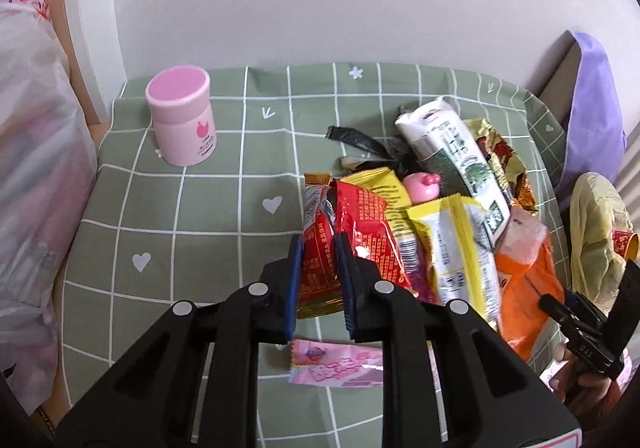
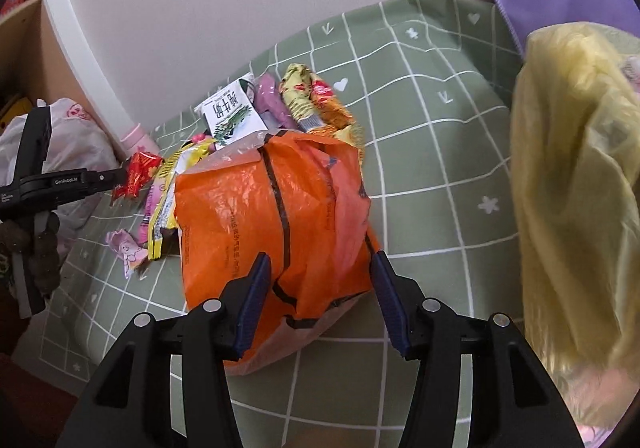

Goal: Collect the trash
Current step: 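Carry the orange wrapper and red packet over the yellow trash bag, then open both grippers to drop the wrappers into the yellow bag, then grasp the pink candy stick with the left gripper while the right gripper reaches the yellow wrapper, then lift the pink candy stick with the left gripper while the right gripper lifts the yellow-white bar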

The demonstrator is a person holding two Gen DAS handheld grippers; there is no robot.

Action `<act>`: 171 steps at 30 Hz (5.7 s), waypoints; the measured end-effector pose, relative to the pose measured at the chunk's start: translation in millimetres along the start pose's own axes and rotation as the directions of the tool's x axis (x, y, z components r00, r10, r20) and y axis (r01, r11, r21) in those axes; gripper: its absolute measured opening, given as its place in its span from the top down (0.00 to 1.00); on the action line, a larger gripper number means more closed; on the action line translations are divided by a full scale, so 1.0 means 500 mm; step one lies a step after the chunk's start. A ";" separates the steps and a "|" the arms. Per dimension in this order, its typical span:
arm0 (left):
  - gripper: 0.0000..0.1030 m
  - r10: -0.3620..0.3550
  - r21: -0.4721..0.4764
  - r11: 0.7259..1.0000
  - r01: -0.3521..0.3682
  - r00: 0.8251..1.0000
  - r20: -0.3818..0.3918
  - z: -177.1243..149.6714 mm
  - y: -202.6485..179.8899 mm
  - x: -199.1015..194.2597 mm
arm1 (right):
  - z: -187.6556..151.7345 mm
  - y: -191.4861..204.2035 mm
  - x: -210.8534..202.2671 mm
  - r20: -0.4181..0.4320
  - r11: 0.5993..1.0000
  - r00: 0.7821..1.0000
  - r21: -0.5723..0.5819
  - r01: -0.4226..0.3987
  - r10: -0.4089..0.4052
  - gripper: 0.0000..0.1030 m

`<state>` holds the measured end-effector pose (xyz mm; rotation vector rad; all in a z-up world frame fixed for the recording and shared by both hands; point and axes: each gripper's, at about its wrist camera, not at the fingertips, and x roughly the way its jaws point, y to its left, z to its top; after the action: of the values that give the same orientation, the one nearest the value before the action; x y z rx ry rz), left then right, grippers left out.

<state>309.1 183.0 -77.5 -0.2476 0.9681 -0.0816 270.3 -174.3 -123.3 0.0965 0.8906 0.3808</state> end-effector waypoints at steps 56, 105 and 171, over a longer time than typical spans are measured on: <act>0.89 -0.356 0.761 0.519 0.388 0.908 -0.221 -0.014 -0.893 0.098 | 0.146 -0.319 -0.284 0.072 0.895 0.893 -0.007 0.447 -0.445 0.85; 0.47 -0.107 0.212 0.976 0.060 0.969 0.222 -0.066 -0.233 -0.121 | 0.049 -0.113 -0.409 0.355 0.992 0.929 -0.023 0.125 -0.109 0.53; 0.76 -0.090 -0.044 0.995 0.087 0.994 -0.063 -0.135 -0.036 -0.033 | 0.108 0.193 0.012 -0.047 0.965 0.996 -0.250 -0.081 0.071 0.87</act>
<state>245.3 157.1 -96.4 -0.3274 1.0244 -0.1516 288.1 -78.5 -70.9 -0.1114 0.8709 0.5660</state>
